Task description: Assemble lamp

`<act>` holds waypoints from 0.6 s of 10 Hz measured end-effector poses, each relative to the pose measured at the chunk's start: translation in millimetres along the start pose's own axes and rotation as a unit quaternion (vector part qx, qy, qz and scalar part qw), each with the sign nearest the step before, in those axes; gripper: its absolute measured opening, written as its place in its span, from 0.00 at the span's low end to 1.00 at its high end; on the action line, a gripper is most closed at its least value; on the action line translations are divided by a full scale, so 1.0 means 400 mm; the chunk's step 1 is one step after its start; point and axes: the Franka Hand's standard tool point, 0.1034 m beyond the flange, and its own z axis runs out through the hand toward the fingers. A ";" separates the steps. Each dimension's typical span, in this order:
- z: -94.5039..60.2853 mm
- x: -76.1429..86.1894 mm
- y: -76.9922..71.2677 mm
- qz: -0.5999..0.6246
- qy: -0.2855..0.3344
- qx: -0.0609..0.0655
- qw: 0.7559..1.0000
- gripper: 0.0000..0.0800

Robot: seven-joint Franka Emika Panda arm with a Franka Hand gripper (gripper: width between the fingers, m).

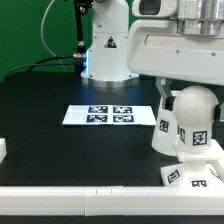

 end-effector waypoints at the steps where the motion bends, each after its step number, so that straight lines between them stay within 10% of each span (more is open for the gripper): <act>1: 0.000 0.003 0.002 0.053 -0.005 0.001 0.999 0.72; 6: -0.005 0.012 -0.001 0.285 -0.028 0.010 0.958 0.71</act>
Offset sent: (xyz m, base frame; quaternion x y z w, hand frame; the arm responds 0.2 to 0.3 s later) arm 0.0259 -0.0069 0.0154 0.0794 0.0040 0.2735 0.9586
